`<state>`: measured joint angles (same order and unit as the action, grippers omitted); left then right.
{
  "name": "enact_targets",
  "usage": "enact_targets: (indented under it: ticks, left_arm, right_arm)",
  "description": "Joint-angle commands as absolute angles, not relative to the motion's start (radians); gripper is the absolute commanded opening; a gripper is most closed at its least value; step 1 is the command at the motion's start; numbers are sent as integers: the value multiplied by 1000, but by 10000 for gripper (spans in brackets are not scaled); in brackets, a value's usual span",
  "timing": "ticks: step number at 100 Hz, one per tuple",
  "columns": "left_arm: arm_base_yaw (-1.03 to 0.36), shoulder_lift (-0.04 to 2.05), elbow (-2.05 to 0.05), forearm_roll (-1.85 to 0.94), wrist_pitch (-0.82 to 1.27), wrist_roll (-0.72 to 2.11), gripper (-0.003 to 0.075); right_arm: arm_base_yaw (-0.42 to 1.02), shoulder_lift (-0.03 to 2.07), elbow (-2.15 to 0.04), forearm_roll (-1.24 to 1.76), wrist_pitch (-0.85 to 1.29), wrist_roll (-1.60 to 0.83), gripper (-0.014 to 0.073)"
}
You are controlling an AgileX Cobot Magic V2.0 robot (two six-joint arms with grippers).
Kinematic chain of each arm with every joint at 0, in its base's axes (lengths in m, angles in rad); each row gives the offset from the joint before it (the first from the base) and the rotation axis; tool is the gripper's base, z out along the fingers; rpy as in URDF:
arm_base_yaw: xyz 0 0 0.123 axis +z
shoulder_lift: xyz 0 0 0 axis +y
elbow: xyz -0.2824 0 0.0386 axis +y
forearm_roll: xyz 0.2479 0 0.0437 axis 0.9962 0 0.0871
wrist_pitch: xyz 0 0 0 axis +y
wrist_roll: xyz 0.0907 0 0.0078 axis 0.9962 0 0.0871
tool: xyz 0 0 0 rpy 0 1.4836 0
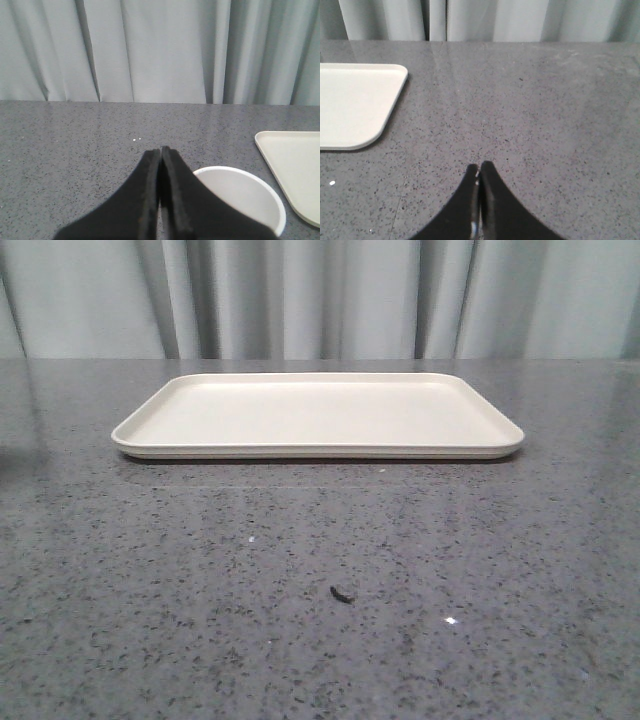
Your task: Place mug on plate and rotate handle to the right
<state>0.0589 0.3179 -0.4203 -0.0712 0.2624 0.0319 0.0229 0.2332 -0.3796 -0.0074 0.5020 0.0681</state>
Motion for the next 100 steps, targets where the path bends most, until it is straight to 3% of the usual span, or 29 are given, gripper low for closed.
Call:
enact_targets:
  ticks: [1,47,56,69,76,88,100]
  left_arm:
    - [55,361,-472,-84,195,30,-19]
    - [55,406,-472,-82,224,30,-11]
    - [55,434,-472,-83,253,30,74]
    - [55,476,-474,-122,265,30,330]
    - [55,490,-474,-162,255,30,421]
    - [55,501,-483,-189,250,30,431]
    - [55,541,-553,-196,377,30,428]
  right_arm:
    - [19,268,-427,-7,466,66,-61]
    - [19,268,-422,-7,466,66,-61]
    - [19,268,-422,-7,464,66,-61]
    - [19,268,-422,-7,464,66,-61]
    - [19,268,-422,-7,464,66,-61]
    - [19,268,-422,-7,462,66,-61]
    - [19,268,-422,-7,462,66,-61]
